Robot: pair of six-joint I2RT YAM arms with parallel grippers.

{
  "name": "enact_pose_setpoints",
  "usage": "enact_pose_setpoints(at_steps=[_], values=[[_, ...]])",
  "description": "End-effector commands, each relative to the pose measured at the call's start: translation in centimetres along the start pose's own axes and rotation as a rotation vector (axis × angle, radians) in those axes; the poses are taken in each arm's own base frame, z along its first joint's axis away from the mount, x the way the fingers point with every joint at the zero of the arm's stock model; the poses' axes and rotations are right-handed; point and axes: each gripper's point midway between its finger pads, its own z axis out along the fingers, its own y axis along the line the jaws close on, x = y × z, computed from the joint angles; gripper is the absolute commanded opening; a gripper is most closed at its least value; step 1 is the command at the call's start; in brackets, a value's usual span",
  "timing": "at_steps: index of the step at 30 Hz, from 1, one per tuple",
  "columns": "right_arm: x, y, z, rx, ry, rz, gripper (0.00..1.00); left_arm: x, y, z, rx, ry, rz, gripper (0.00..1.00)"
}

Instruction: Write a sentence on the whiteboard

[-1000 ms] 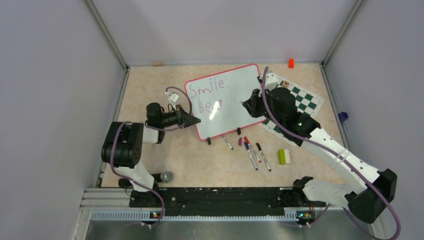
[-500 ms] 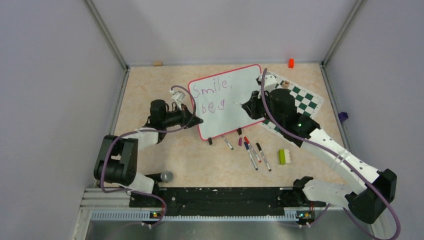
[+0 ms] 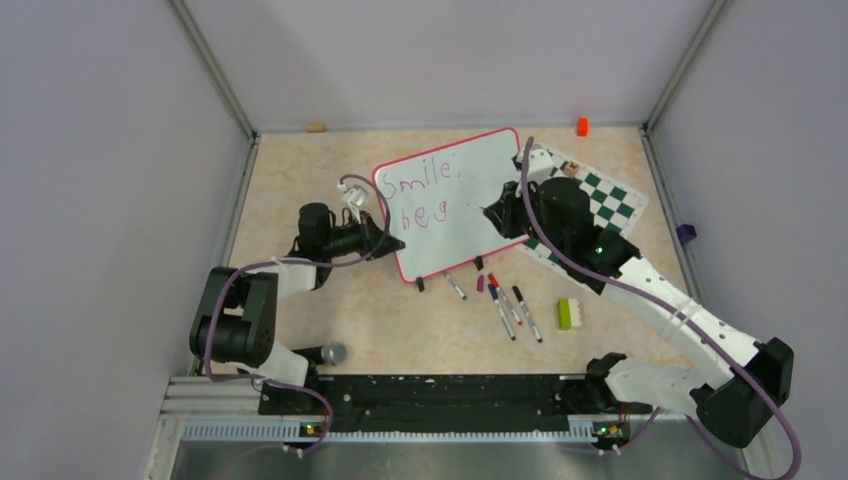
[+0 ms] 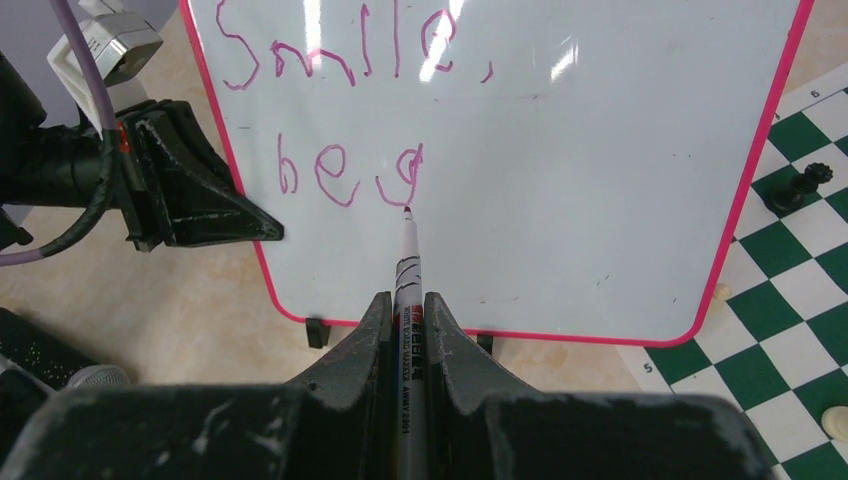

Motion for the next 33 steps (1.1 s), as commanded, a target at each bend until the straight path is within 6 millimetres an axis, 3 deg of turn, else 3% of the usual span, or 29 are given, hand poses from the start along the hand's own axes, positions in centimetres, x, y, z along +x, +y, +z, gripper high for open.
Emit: enact_pose_setpoints(at_steps=[1,17,28,33], values=[[-1.6,-0.1,0.2,0.001,-0.065,-0.010,0.00,4.1,1.6,-0.4,-0.029,0.084,-0.123,0.00],[-2.1,0.5,1.0,-0.025,-0.070,-0.014,0.00,4.2,2.1,-0.1,0.002,0.080,-0.184,0.00],[-1.1,0.8,0.9,-0.056,-0.024,-0.040,0.00,4.2,2.4,0.0,-0.011,0.079,-0.198,0.00],[-0.2,1.1,2.1,-0.075,0.018,-0.057,0.00,4.2,2.5,0.1,-0.013,0.083,-0.205,0.00]])
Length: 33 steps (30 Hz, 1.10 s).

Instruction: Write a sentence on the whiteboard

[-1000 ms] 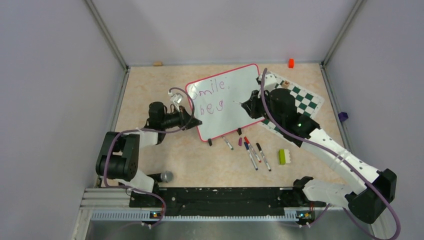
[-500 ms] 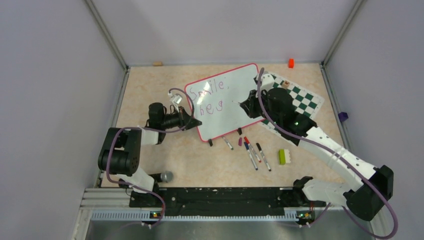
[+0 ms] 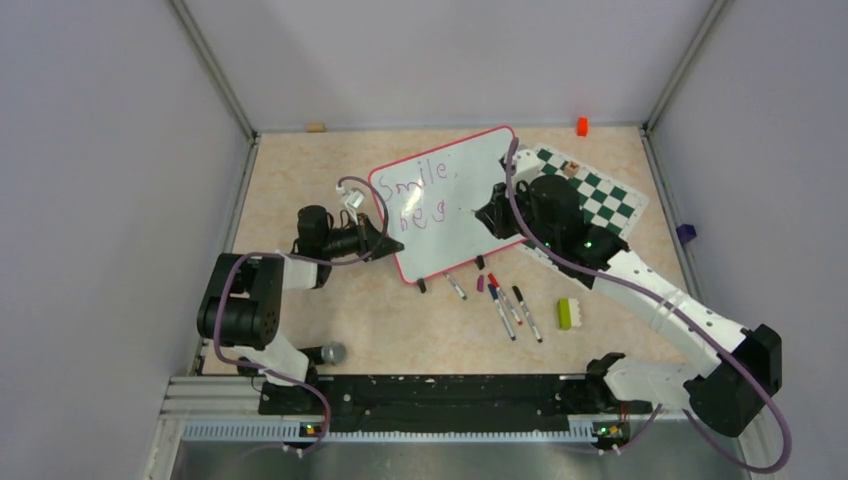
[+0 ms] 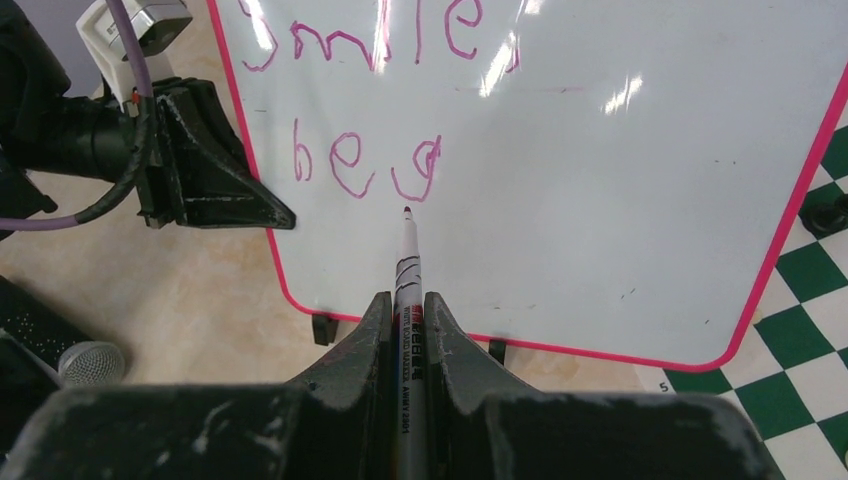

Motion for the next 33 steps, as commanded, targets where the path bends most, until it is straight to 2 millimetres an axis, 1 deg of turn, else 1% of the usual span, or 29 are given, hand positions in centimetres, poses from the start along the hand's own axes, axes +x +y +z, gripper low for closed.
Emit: enact_pose_setpoints(at_steps=[1,6,8,12,19,26,33], values=[[-0.9,0.2,1.2,-0.018,-0.002,-0.027,0.00,3.3,1.7,0.0,-0.071,0.083,-0.147,0.00],[-0.7,-0.2,3.0,0.006,0.021,-0.039,0.00,3.4,1.9,0.0,-0.080,0.090,-0.155,0.00],[-0.5,-0.9,3.7,0.039,0.023,-0.039,0.00,3.4,2.0,0.1,-0.082,0.091,-0.156,0.00],[-0.7,-1.3,4.3,0.060,0.003,-0.038,0.00,3.5,2.0,0.1,-0.080,0.094,-0.164,0.00],[-1.6,-1.2,5.5,0.054,-0.036,-0.048,0.00,3.5,2.1,0.1,-0.083,0.092,-0.163,0.00],[-1.4,-1.5,7.0,0.070,-0.028,-0.059,0.00,3.4,2.1,0.1,-0.087,0.087,-0.161,0.00],[-1.6,-1.6,7.6,0.074,-0.031,-0.062,0.00,3.4,2.1,0.1,-0.088,0.087,-0.164,0.00]])
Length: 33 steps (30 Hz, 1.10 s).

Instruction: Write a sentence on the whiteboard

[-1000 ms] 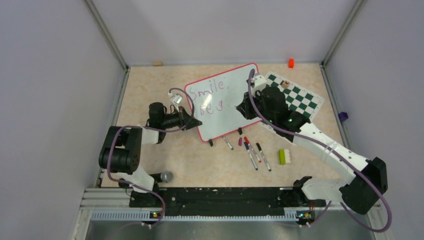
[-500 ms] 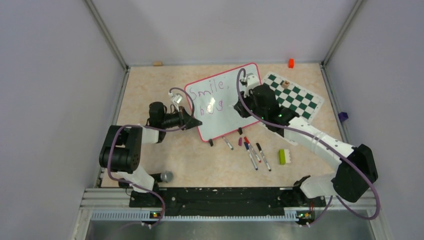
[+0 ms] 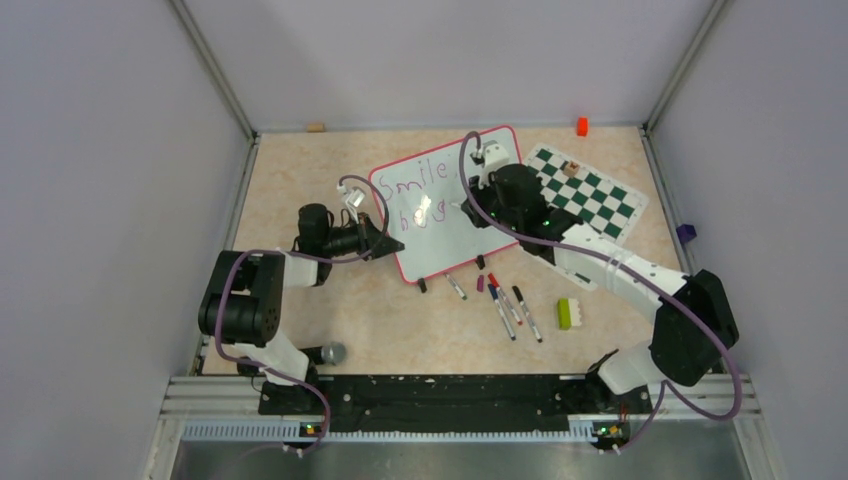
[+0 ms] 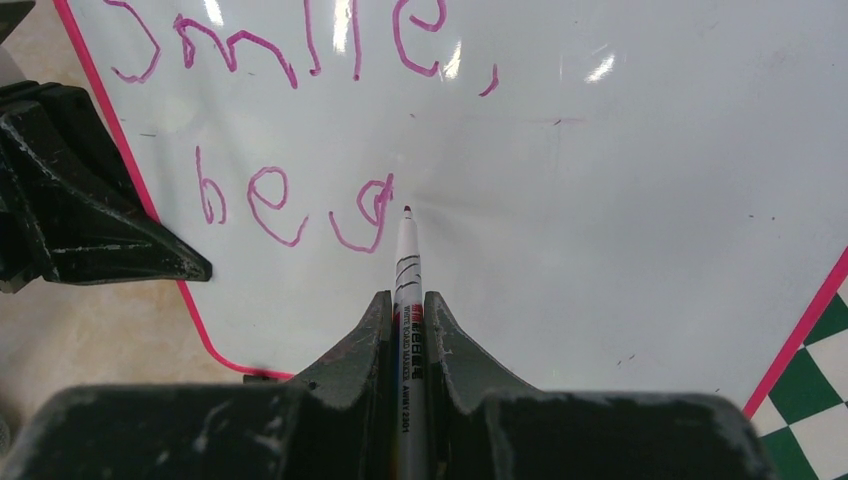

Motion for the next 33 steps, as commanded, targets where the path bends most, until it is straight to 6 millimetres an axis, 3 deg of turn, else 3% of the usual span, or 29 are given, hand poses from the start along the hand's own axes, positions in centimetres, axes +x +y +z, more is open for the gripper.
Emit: enact_pose_setpoints(at_steps=[1,21,33], values=[[-4.2,0.0,-0.1,0.003,-0.115,-0.006,0.00,3.4,2.1,0.0,-0.096,0.073,-0.149,0.00],[-4.7,0.1,1.1,0.006,-0.111,-0.014,0.00,3.3,2.1,0.0,-0.097,0.072,-0.147,0.00],[-3.1,-0.4,1.7,0.031,-0.062,-0.018,0.00,3.3,2.1,0.0,-0.099,0.071,-0.146,0.00]])
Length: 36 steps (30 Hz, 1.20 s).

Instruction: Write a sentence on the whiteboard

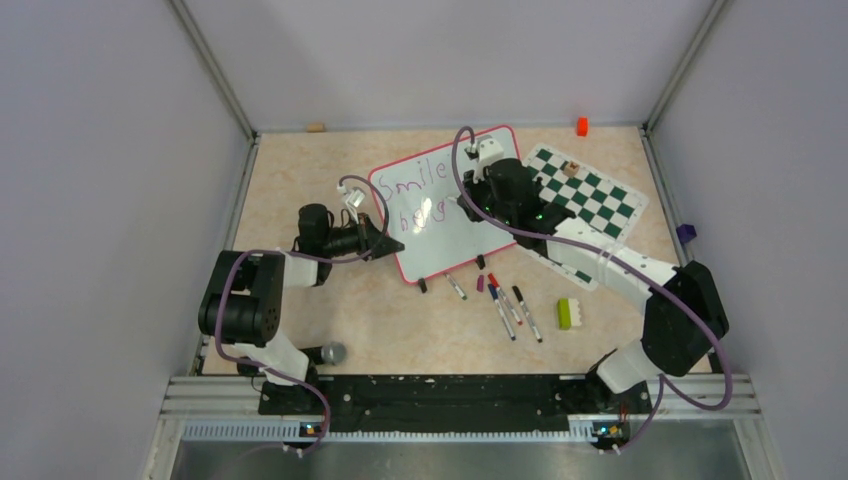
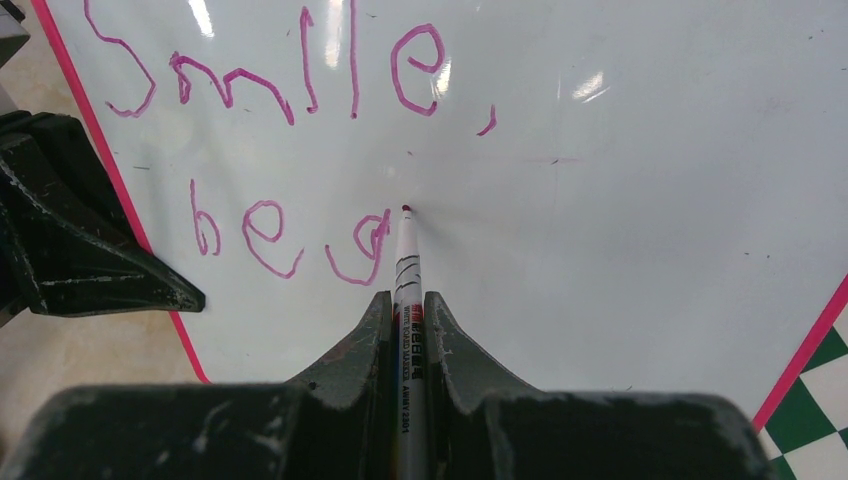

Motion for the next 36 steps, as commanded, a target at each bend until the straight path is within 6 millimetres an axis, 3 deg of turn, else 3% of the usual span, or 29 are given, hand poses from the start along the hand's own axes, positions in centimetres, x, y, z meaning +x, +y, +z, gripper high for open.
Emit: enact_pose_setpoints(at_steps=[1,20,36], values=[[-2.0,-0.5,0.2,0.023,-0.045,-0.002,0.00,3.2,2.1,0.0,-0.097,0.069,-0.140,0.00],[0.1,-0.7,-1.4,0.019,-0.013,0.014,0.00,3.3,2.1,0.0,-0.096,0.071,-0.141,0.00],[0.5,-0.6,-0.6,0.017,0.006,0.006,0.00,3.2,2.1,0.0,-0.100,0.069,-0.137,0.00]])
